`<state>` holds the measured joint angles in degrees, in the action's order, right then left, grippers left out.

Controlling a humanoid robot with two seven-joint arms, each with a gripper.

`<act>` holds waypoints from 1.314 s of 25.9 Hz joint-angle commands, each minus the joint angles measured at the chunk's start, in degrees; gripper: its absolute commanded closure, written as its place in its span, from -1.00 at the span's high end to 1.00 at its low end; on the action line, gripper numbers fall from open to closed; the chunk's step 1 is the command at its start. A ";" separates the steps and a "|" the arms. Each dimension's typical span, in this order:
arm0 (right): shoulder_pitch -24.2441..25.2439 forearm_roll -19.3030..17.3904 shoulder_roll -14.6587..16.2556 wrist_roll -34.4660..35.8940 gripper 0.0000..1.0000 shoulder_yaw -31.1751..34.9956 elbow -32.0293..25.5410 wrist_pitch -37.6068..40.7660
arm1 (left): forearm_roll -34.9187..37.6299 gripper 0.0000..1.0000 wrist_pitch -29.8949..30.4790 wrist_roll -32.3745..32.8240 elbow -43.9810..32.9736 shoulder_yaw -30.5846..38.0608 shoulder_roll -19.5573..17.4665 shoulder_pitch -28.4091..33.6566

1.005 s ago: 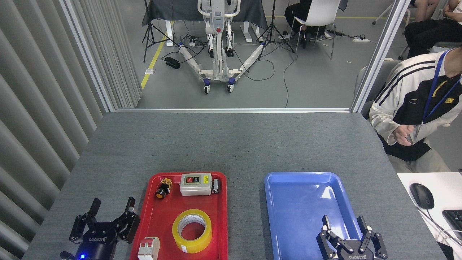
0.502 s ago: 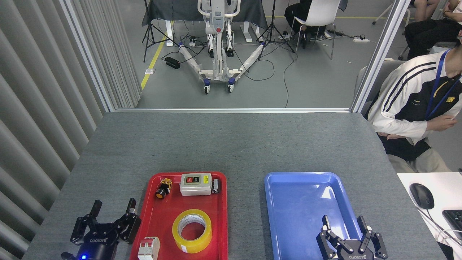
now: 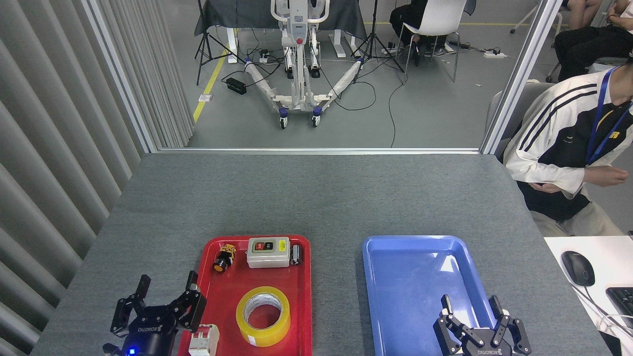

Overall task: Place and move tape with both arms
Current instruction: 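Reach the left gripper into the yellow tape roll's center hole, then grasp the tape roll with the left gripper and lift it toward the blue tray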

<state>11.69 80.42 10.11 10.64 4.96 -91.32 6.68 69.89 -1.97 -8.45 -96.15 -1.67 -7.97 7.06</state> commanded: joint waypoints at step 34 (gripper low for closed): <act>0.35 0.00 0.44 -0.01 0.98 -0.04 0.01 0.09 | 0.86 -0.07 11.73 72.52 18.46 -6.24 2.26 -25.25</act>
<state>12.04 80.42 10.50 10.63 4.93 -91.38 6.75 70.63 9.62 63.95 -77.93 -7.94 -5.69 -18.08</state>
